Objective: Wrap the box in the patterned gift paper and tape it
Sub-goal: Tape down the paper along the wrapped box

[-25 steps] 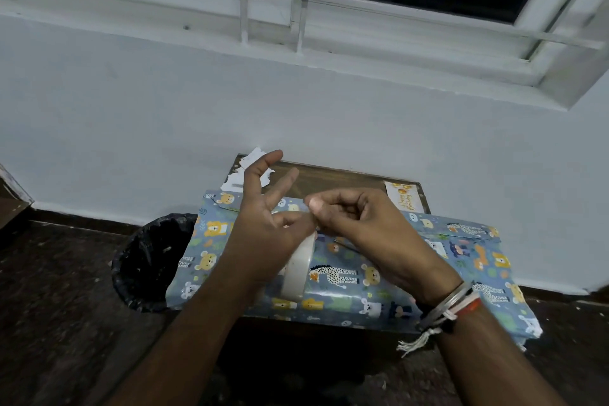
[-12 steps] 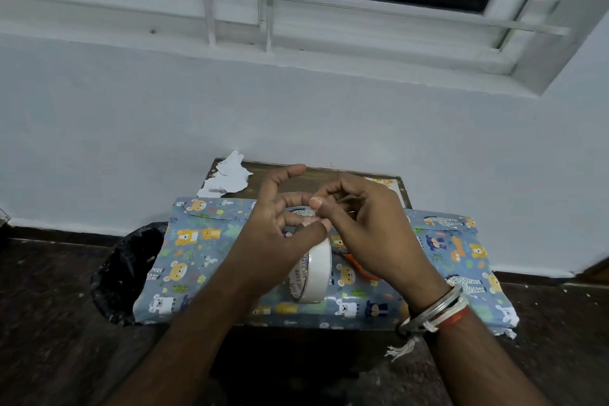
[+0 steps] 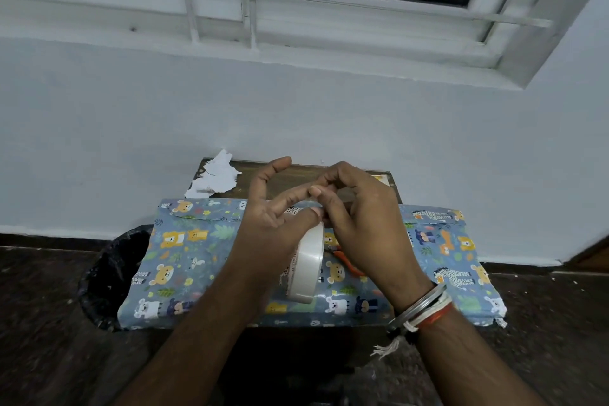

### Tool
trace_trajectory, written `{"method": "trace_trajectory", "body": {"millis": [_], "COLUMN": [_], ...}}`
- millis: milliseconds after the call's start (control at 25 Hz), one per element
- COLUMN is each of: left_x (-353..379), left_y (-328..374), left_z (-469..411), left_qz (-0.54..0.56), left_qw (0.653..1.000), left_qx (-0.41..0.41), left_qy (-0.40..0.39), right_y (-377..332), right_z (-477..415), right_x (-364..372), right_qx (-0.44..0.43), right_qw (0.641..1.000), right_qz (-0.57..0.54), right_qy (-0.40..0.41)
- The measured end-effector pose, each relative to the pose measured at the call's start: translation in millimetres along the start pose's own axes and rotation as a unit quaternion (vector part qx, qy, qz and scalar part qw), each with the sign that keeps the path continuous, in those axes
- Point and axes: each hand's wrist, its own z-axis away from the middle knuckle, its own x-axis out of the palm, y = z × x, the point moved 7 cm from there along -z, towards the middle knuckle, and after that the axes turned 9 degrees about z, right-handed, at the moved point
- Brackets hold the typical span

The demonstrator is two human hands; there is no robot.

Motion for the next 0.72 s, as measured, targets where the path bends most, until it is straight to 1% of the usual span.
{"method": "trace_trajectory", "body": {"millis": [120,240,360,480,520,640,680,720], "left_x": [-1.4,-4.9,-6.4,-9.5,-10.5,-12.1,-13.1,-13.6], "left_y": [-1.8,-5.0,-6.0,-6.9,-6.9,-5.7,-4.8,-3.2], "left_z": [0.5,0.1,0.5,1.3,1.7,2.3,2.4,2.5], "left_qz": [0.019,0.042,0.036,0.035,0.035,0.02,0.019,0.021], "left_qw": [1.0,0.999,0.998,0.997,0.997,0.997,0.997,0.997], "left_qx": [-0.012,-0.031,-0.045,-0.063,-0.068,-0.071,-0.07,-0.07], "left_qy": [0.006,0.007,0.004,0.0,-0.004,-0.017,-0.02,-0.026], "right_y": [7.9,4.7,3.4,9.1,11.2,20.7,26.4,32.2], "right_z": [1.4,2.7,3.4,3.8,3.6,1.8,1.6,2.7], "right_x": [1.0,-1.3,-2.9,-7.3,-9.3,-17.2,-19.8,-21.2], "right_qx": [0.043,0.052,0.061,0.106,0.113,0.101,0.102,0.101], "right_qw": [0.998,0.998,0.998,0.993,0.993,0.993,0.993,0.992], "right_qz": [-0.036,-0.029,-0.019,-0.037,-0.033,0.037,0.054,0.073], "right_qy": [0.0,0.017,0.022,0.025,0.03,0.042,0.026,-0.013]}}
